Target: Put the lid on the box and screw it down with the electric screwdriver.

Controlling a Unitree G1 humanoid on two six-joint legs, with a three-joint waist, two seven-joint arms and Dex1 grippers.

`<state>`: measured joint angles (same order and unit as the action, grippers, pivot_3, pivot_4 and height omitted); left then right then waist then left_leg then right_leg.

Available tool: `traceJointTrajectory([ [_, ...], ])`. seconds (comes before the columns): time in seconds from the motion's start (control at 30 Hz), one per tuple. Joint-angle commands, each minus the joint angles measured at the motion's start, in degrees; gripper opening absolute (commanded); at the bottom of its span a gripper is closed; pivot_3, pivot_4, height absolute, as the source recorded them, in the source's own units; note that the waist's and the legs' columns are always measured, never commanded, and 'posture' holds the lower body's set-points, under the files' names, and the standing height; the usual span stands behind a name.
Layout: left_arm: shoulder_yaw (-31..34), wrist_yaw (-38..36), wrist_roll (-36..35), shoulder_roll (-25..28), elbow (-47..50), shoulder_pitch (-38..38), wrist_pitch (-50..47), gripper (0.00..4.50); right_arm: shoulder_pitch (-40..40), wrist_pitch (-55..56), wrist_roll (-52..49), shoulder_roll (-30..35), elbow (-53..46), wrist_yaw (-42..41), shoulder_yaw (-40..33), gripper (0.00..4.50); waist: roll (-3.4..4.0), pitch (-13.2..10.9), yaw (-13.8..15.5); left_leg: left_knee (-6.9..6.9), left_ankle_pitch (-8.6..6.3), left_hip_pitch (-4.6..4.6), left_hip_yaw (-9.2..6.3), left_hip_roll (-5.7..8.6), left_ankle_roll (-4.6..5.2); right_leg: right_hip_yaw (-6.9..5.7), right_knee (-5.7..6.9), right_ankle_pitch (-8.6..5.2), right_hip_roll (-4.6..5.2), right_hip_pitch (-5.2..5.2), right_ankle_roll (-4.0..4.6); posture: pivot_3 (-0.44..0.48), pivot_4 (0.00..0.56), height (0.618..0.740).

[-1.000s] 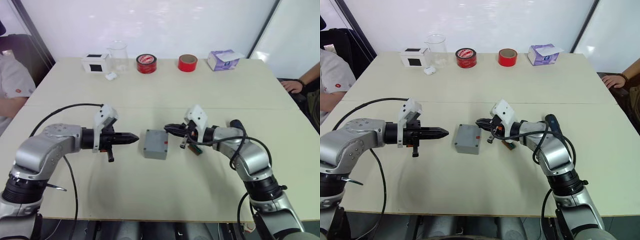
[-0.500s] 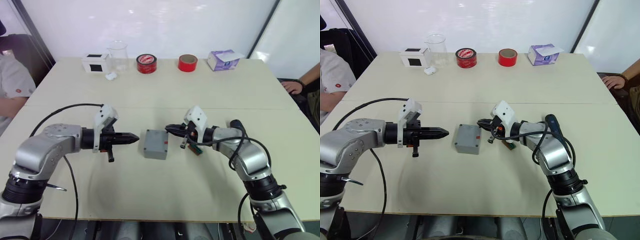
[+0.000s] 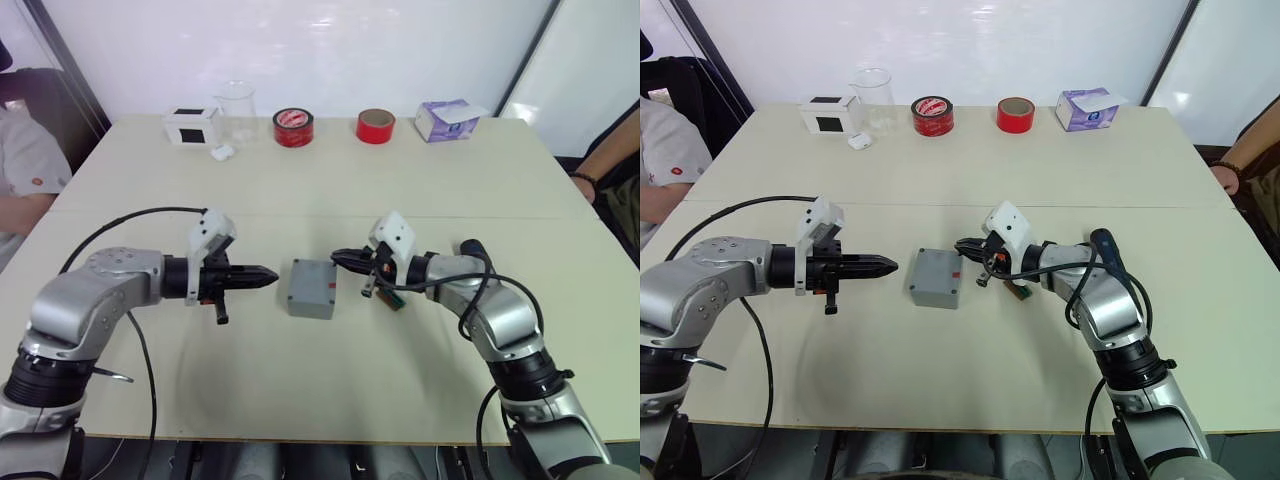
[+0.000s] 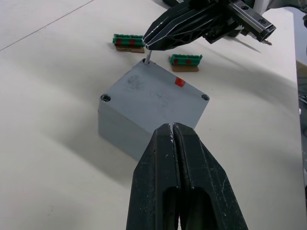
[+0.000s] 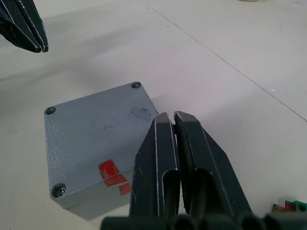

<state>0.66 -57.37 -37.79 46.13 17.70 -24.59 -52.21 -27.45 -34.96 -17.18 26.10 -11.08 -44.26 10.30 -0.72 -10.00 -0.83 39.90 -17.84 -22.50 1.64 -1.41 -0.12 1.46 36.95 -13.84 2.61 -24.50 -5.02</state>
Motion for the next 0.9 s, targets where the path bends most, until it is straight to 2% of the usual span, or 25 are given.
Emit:
traceJointTrajectory([
  [0.03,0.2,-0.4,-0.5,0.3,1.1,-0.5,0.8,0.0,-0.7,-0.2,-0.8,0.5,-1.4,-0.3,-1.2,0.1,0.0,0.0,0.0,0.0,0.0,0.0,0.0,0.0,0.0,0.0,0.0,0.0,0.0,0.0,0.0,0.0,0.15,0.74],
  [0.9,0.0,-0.5,-0.1,0.4,1.1,0.0,1.1,0.0,-1.5,-0.3,-0.5,0.8,-0.3,-0.8,-1.5,0.1,0.0,0.0,0.0,-0.01,0.0,0.0,0.0,-0.01,0.0,0.0,0.0,0.0,0.0,0.0,0.0,0.0,0.15,0.74],
])
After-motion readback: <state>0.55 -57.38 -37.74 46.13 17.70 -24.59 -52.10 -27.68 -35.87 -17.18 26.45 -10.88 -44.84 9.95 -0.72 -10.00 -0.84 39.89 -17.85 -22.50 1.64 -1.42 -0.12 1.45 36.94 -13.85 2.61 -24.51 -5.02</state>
